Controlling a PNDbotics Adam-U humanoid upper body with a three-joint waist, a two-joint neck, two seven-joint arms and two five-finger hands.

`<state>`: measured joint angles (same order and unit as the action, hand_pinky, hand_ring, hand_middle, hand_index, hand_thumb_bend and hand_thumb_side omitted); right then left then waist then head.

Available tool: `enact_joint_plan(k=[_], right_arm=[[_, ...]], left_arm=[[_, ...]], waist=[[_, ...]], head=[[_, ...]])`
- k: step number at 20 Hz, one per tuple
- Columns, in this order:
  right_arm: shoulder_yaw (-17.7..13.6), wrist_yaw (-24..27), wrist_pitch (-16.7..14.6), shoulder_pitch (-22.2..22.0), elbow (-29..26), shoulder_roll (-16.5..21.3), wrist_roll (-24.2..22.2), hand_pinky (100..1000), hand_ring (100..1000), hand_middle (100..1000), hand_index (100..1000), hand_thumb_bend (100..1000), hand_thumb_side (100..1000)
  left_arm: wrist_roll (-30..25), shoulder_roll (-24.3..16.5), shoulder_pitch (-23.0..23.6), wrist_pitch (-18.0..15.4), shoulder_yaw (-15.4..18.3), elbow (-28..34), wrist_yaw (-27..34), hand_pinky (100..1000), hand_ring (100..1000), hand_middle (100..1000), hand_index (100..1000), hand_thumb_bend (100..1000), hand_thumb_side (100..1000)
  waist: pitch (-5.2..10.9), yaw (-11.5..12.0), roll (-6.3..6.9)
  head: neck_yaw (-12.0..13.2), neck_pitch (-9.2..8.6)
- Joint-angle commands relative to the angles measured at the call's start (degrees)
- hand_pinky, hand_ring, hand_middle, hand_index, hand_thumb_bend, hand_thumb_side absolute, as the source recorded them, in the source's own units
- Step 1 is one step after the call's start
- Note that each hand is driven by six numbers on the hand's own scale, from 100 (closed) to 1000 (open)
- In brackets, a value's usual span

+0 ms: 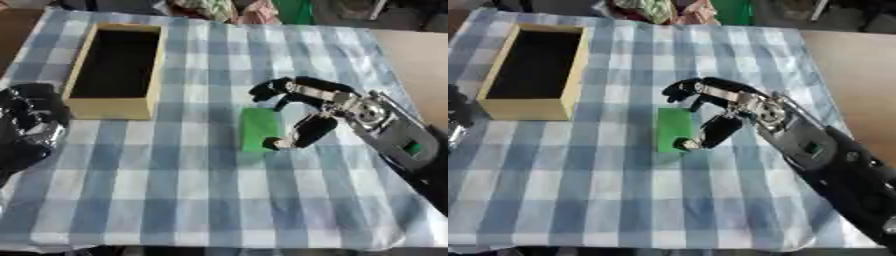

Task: Pick up objects on the table and place them in the box.

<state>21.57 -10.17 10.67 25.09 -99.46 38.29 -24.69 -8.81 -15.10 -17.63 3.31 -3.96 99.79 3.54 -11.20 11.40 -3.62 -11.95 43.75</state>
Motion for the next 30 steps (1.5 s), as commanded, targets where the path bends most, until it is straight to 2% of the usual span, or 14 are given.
enact_joint_plan(k=[1, 14, 21, 26, 30], right_arm=[[-0.2, -1.3, -0.2, 0.9, 0.0, 0.5, -0.5, 766, 916, 828, 932, 445, 100], [0.3, -7.3, -1.0, 1.0, 0.3, 0.1, -4.0, 775, 905, 808, 920, 438, 100], [0.0, -9.9, -1.2, 1.1, 0.0, 0.0, -3.2, 762, 861, 676, 820, 414, 100], [0.1, -11.2, -1.5, 1.2, -0.1, -0.1, -1.3, 744, 826, 543, 716, 391, 100], [0.0, -12.1, -1.7, 1.3, -0.1, -0.2, 0.4, 733, 807, 494, 673, 381, 100]], left_arm=[[-0.2, -0.7, -0.6, 0.0, 0.1, 0.7, -0.1, 580, 649, 609, 725, 278, 112], [-0.3, -0.7, -0.7, 0.0, 0.1, 0.6, -0.1, 581, 649, 609, 725, 277, 112], [-0.3, -0.7, -0.7, 0.0, 0.1, 0.6, -0.1, 581, 648, 609, 725, 277, 112], [-0.3, -0.7, -0.8, 0.0, 0.1, 0.6, -0.1, 581, 648, 609, 725, 277, 112], [-0.3, -0.7, -0.8, 0.0, 0.1, 0.6, -0.1, 581, 649, 609, 725, 277, 112]], waist=[[0.70, 0.1, 0.24], [0.73, 0.1, 0.17], [0.71, 0.1, 0.16], [0.66, 0.0, 0.12], [0.64, 0.1, 0.13]], head=[[-0.2, 0.37], [-0.2, 0.37], [-0.2, 0.37], [-0.3, 0.37], [-0.3, 0.37]])
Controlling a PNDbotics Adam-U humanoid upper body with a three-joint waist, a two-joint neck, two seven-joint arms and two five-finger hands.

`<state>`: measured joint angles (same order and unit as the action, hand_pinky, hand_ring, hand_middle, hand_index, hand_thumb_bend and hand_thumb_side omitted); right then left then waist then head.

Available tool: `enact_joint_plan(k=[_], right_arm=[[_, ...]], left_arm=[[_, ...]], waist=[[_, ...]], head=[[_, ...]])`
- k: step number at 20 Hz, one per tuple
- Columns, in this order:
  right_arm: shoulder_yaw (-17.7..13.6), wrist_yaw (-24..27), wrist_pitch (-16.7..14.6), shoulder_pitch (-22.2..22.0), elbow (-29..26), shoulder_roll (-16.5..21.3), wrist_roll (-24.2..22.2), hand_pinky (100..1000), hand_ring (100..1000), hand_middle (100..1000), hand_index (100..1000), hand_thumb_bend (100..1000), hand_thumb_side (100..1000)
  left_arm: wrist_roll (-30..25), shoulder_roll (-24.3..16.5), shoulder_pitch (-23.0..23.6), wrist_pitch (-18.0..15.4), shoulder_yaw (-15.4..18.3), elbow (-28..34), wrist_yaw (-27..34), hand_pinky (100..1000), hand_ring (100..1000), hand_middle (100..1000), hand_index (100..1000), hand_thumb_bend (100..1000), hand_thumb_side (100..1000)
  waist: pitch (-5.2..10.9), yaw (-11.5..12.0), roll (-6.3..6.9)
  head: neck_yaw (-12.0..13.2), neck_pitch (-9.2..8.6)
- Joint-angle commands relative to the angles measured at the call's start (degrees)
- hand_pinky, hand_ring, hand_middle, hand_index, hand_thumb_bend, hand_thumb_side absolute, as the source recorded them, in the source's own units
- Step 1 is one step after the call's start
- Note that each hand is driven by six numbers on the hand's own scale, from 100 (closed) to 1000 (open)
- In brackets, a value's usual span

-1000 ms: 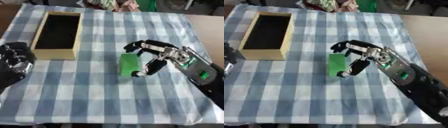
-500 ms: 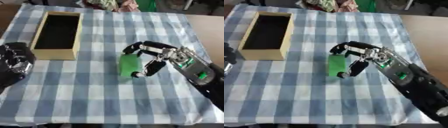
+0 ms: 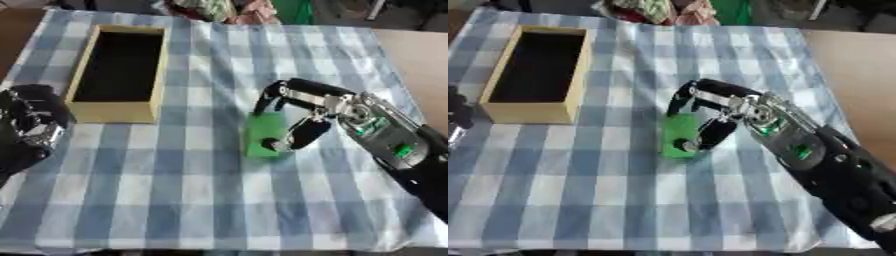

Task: Pick up objects on the table and place them in the box.

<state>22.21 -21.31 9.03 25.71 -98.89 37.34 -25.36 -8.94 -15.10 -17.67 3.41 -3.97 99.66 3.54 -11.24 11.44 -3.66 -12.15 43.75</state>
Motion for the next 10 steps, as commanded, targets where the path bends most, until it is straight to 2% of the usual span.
enact_joint_plan(k=[1, 4, 7, 10], right_arm=[[-0.6, -1.1, -0.2, 0.7, -0.7, 0.7, 1.4, 731, 804, 489, 669, 381, 100], [-0.5, -1.2, -0.3, 0.7, -0.7, 0.7, 2.1, 732, 806, 504, 688, 387, 100], [-0.7, -1.0, -0.4, 0.6, -0.9, 0.8, 2.5, 738, 817, 578, 778, 403, 100], [-1.1, -0.3, -0.6, 0.3, -1.6, 1.0, 2.6, 744, 828, 611, 829, 412, 100]], left_arm=[[-0.2, -0.7, -0.7, -0.1, 0.1, 0.7, -0.1, 581, 649, 609, 725, 277, 112], [-0.2, -0.7, -0.7, -0.2, 0.1, 0.7, -0.1, 581, 649, 609, 725, 276, 112], [-0.2, -0.7, -0.7, -0.2, 0.1, 0.7, -0.1, 582, 649, 609, 725, 276, 112], [-0.1, -0.7, -0.7, -0.2, 0.2, 0.7, -0.1, 582, 649, 610, 725, 275, 112]], waist=[[0.68, 0.0, 0.17], [0.68, 0.0, 0.15], [0.69, 0.0, 0.11], [0.71, 0.0, 0.11]], head=[[-0.1, 0.36], [-0.1, 0.36], [-0.1, 0.36], [0.0, 0.36]])
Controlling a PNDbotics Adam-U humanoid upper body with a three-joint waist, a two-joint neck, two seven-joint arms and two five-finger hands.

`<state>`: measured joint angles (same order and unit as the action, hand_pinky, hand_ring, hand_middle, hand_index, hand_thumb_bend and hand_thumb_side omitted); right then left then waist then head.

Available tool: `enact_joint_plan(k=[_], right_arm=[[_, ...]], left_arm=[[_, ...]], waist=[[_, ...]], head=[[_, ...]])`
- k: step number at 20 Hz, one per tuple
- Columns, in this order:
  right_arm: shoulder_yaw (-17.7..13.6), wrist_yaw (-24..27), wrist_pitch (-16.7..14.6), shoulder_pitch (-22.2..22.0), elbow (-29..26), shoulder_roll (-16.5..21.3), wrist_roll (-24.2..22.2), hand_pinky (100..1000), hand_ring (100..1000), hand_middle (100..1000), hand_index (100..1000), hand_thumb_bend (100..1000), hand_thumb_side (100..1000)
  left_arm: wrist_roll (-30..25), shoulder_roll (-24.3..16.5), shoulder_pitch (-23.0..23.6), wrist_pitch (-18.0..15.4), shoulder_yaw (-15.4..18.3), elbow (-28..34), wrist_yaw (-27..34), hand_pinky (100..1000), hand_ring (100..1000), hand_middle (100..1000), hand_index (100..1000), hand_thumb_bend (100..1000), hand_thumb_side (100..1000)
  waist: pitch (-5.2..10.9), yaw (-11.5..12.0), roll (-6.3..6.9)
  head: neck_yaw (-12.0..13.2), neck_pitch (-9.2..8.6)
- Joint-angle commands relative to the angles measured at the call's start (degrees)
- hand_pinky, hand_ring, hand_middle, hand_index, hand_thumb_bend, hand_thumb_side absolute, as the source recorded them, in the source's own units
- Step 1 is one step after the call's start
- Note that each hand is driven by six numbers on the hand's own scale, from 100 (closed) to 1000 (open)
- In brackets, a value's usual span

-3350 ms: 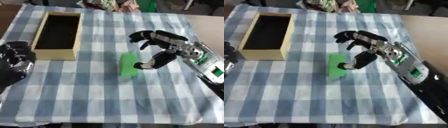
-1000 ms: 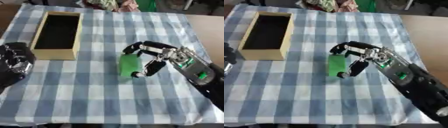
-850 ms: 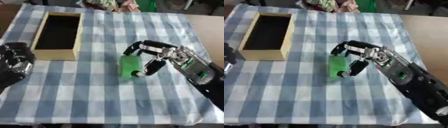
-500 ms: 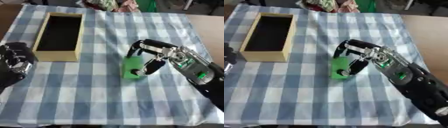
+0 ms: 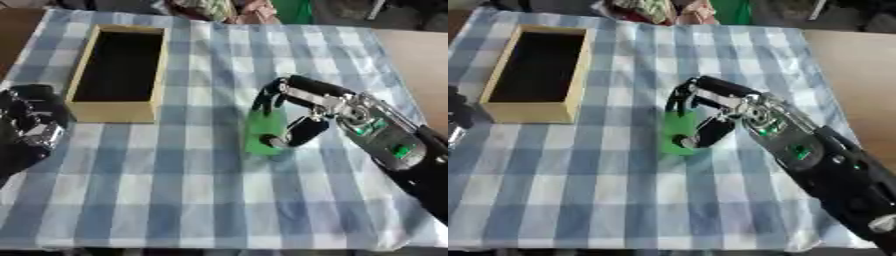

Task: Pick up objects on the table and place them in the box.

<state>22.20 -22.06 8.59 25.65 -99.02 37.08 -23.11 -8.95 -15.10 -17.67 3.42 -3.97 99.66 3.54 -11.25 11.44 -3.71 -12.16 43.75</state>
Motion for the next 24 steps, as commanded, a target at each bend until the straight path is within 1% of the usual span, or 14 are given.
enact_joint_plan(k=[1, 6, 9, 11, 15, 19, 24], right_arm=[[-1.3, 0.7, -0.2, 0.2, -2.0, 1.3, 0.3, 749, 836, 627, 847, 416, 100], [-3.7, 2.1, 0.0, -0.8, -6.1, 2.2, -0.5, 759, 851, 664, 881, 428, 100], [-4.6, 2.4, 0.9, -1.5, -7.6, 2.8, -2.1, 771, 870, 735, 906, 445, 100], [-4.7, 2.0, 1.6, -1.5, -7.2, 2.8, -3.8, 786, 891, 811, 927, 468, 100], [-4.4, -0.2, 2.4, -1.3, -4.9, 2.4, -6.7, 812, 916, 902, 957, 496, 100], [-3.9, -2.8, 2.4, -1.0, -3.0, 1.9, -7.9, 820, 922, 924, 968, 507, 103], [-3.4, -4.7, 2.5, -0.7, -0.9, 1.2, -8.4, 817, 919, 917, 968, 508, 105]], left_arm=[[-0.1, -0.7, -0.7, -0.2, 0.2, 0.7, -0.1, 582, 649, 609, 725, 275, 112], [0.0, -0.8, -0.5, -0.2, 0.3, 0.7, -0.1, 582, 649, 609, 725, 275, 112], [0.0, -0.8, -0.5, -0.2, 0.3, 0.7, -0.1, 582, 649, 610, 725, 274, 112], [0.0, -0.7, -0.5, -0.2, 0.3, 0.7, -0.1, 582, 649, 610, 725, 274, 112], [0.0, -0.7, -0.5, -0.2, 0.3, 0.7, -0.1, 582, 649, 609, 724, 275, 112], [0.0, -0.7, -0.5, -0.2, 0.3, 0.7, -0.1, 582, 649, 609, 724, 274, 112], [0.0, -0.7, -0.5, -0.1, 0.3, 0.7, -0.1, 583, 649, 609, 724, 273, 112]], waist=[[0.71, 0.0, 0.17], [0.74, -0.2, 0.18], [0.77, -0.3, 0.12], [0.79, -0.3, 0.12], [0.78, -0.2, 0.22], [0.73, -0.2, 0.29], [0.65, -0.2, 0.31]], head=[[0.0, 0.36], [0.2, 0.36], [0.3, 0.36], [0.3, 0.36], [0.3, 0.36], [0.2, 0.36], [0.1, 0.36]])
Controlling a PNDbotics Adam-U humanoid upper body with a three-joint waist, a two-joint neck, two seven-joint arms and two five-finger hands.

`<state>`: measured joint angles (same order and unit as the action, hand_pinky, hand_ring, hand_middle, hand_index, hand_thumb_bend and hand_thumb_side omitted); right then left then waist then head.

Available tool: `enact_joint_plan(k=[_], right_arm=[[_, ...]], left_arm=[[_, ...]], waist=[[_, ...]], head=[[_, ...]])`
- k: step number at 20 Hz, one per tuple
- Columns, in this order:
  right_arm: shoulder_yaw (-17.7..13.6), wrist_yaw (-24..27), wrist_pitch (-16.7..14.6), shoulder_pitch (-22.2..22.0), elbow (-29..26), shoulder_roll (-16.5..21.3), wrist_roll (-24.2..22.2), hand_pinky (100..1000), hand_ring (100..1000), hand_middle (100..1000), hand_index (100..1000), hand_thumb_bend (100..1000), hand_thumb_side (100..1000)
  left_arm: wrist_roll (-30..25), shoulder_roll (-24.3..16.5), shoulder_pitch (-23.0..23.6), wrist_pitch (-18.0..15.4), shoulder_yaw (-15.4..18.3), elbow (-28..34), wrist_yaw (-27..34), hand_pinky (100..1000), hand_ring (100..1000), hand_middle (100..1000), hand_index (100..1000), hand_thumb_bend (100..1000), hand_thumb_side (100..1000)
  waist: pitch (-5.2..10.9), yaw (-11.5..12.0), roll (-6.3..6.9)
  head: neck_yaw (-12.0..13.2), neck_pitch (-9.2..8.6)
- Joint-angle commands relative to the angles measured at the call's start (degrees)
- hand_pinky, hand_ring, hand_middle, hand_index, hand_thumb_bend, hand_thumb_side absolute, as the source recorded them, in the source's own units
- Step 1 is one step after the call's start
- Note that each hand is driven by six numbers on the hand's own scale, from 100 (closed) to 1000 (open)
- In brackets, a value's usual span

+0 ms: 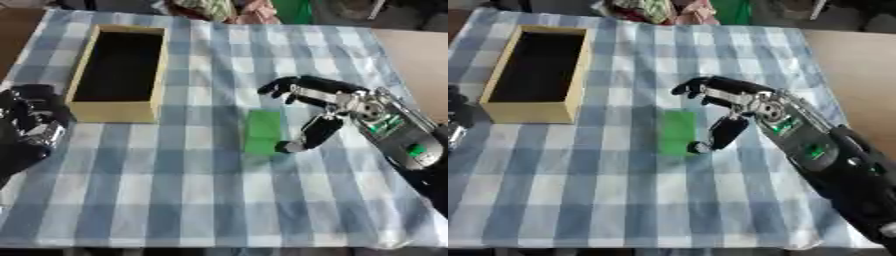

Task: Pick up objects on the table and place them in the box.

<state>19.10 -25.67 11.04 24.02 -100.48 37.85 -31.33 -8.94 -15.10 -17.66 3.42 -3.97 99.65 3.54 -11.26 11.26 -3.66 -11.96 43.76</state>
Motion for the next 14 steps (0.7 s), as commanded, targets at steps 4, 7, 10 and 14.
enact_joint_plan(k=[4, 7, 10, 14], right_arm=[[0.3, -1.7, 0.1, 1.2, 2.3, -0.2, 0.0, 812, 914, 900, 966, 507, 107], [0.9, -2.0, 0.0, 1.5, 3.3, -0.8, 0.3, 807, 909, 889, 964, 506, 108], [1.5, -2.2, -0.2, 1.9, 4.0, -1.4, 1.0, 798, 900, 866, 957, 502, 107], [2.4, -2.4, -0.4, 2.5, 4.6, -2.1, 2.3, 789, 888, 822, 931, 496, 107]], left_arm=[[0.0, -0.7, -0.5, -0.1, 0.2, 0.8, -0.1, 582, 648, 609, 724, 273, 112], [-0.1, -0.6, -0.5, -0.1, 0.2, 0.8, -0.1, 582, 648, 609, 724, 274, 113], [-0.1, -0.6, -0.6, -0.1, 0.2, 0.7, -0.1, 583, 648, 609, 724, 273, 113], [-0.1, -0.6, -0.6, -0.1, 0.1, 0.8, -0.1, 583, 649, 609, 724, 273, 113]], waist=[[0.63, 0.0, 0.28], [0.62, 0.0, 0.29], [0.60, 0.1, 0.31], [0.58, 0.1, 0.31]], head=[[-0.1, 0.36], [-0.2, 0.36], [-0.2, 0.36], [-0.3, 0.36]])
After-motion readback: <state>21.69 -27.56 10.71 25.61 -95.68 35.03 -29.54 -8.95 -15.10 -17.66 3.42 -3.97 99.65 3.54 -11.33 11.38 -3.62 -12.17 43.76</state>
